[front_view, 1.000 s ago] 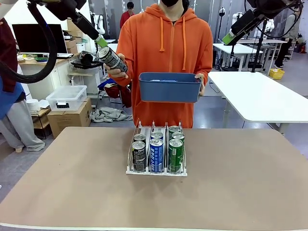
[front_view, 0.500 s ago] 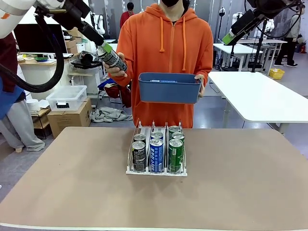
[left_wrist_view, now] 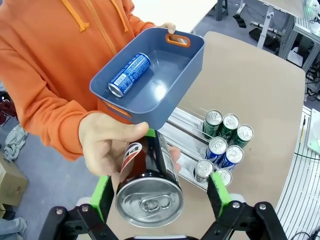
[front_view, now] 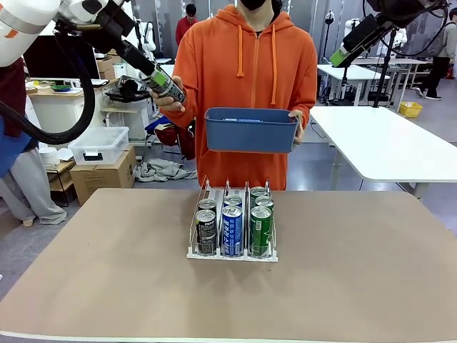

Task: Fill the beverage cans into the dispenser.
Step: Pick up the Pepsi coke handed by the human.

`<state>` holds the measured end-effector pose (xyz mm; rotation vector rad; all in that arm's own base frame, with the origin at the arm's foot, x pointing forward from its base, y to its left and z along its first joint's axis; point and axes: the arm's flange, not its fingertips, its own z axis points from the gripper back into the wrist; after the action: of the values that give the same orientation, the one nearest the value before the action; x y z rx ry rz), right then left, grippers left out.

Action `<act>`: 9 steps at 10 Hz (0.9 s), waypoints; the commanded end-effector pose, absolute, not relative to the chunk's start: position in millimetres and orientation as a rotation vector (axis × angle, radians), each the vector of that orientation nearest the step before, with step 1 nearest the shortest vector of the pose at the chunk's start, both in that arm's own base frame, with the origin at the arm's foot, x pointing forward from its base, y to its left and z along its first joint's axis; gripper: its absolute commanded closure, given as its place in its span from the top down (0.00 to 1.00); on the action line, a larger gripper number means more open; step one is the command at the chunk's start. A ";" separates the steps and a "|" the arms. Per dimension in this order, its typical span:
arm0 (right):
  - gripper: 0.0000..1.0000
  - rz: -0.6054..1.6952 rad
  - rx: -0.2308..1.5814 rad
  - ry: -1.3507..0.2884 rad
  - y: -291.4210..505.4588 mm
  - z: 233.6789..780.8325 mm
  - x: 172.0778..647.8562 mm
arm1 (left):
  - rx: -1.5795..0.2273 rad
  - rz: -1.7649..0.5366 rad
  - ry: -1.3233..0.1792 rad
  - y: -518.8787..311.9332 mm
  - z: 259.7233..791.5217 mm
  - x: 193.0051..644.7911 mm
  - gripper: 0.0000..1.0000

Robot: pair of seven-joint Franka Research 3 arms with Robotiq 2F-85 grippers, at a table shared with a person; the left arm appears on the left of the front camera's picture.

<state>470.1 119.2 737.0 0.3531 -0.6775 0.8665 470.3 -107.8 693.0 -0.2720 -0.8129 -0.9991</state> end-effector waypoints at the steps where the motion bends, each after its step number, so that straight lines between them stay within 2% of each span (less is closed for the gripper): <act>1: 1.00 0.868 0.350 -0.676 118.4 736.5 470.5 | -0.261 -0.970 -0.822 -108.8 682.8 468.8 1.00; 7: 1.00 0.868 0.350 -0.676 118.4 736.5 470.5 | -0.266 -0.985 -0.811 -108.3 685.5 474.4 1.00; 8: 1.00 0.868 0.350 -0.676 118.4 736.5 470.5 | -0.231 -0.960 -0.787 -107.9 685.7 473.3 0.81; 9: 1.00 0.868 0.350 -0.676 118.4 736.5 470.5 | -0.232 -0.943 -0.770 -107.6 685.5 473.2 0.81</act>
<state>470.1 119.2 737.0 0.3531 -0.6775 0.8665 474.4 -107.5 686.0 -0.2540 -0.8005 -0.9723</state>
